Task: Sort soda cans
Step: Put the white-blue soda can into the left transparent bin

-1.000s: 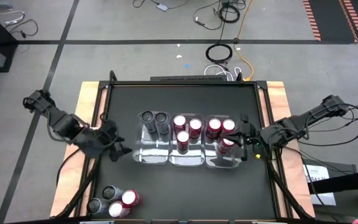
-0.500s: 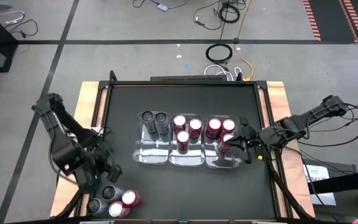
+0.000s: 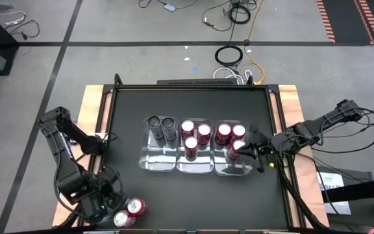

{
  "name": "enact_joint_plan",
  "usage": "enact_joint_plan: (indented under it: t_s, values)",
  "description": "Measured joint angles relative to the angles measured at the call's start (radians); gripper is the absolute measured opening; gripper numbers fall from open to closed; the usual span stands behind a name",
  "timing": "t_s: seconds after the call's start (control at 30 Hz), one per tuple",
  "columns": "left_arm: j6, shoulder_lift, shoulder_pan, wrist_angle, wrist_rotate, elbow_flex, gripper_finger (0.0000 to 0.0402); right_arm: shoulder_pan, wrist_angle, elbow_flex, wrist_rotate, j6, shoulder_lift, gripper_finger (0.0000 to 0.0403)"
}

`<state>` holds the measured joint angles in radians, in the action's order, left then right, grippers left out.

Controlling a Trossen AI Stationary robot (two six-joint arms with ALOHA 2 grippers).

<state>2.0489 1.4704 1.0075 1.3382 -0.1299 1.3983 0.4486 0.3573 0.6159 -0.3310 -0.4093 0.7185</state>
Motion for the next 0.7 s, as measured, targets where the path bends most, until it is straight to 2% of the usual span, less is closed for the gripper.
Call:
enact_joint_plan:
  t_s: [0.23,0.47,0.7]
  values:
    - [-0.072,0.007,0.003,-0.02,0.0,0.0,0.0382,0.039,-0.001,0.0,-0.003,-0.054,0.002,0.0001]
    - [-0.152,0.068,0.003,-0.022,0.004,0.0,0.0382,0.08,-0.001,0.0,-0.006,-0.103,0.002,0.0001]
    - [-0.182,0.115,0.008,-0.045,0.099,0.0,0.0382,0.091,-0.018,0.0,-0.012,-0.104,0.002,0.0001]
